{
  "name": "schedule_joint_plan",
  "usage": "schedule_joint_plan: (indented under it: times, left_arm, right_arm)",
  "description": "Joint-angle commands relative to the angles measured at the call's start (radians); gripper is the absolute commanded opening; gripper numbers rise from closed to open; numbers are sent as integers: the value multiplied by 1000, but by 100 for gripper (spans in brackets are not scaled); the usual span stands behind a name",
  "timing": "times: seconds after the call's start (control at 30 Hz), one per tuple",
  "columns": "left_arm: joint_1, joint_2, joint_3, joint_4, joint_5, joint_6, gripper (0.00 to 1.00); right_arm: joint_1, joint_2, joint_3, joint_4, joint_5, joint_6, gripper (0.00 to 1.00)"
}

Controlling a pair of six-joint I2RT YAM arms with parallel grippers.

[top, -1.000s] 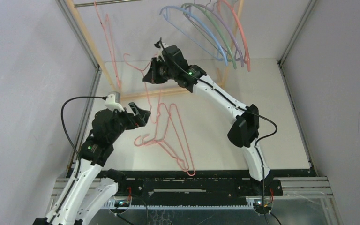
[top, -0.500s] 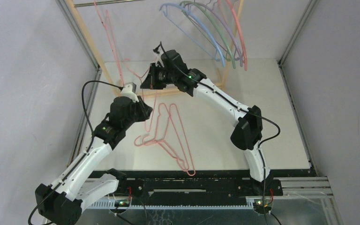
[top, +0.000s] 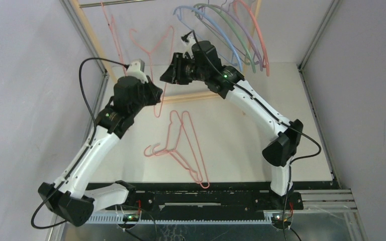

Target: Organize the hangers

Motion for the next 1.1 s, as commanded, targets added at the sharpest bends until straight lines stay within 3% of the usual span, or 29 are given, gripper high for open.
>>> schedule_joint_plan:
  times: [0.0, 0.17, 0.43, 0.77, 1.07]
  left_arm:
    - [2, 78, 175, -47, -100, 58, 0]
    - [2, 132, 272, -89, -195, 100, 0]
    - [2, 133, 306, -103, -316, 147, 0]
    - [6, 174, 393, -102, -343, 187, 0]
    - [69, 231, 439, -108, -282, 172, 0]
  right_arm:
    - [-5, -147, -95, -12, 3, -83, 45]
    - [-7, -338, -346, 82, 24, -132, 50]
    - [-8, -460, -516, 48, 32, -181, 48]
    - [13, -495, -755, -8, 40, -223, 46]
    - [36, -474, -786, -2, 27, -215, 45]
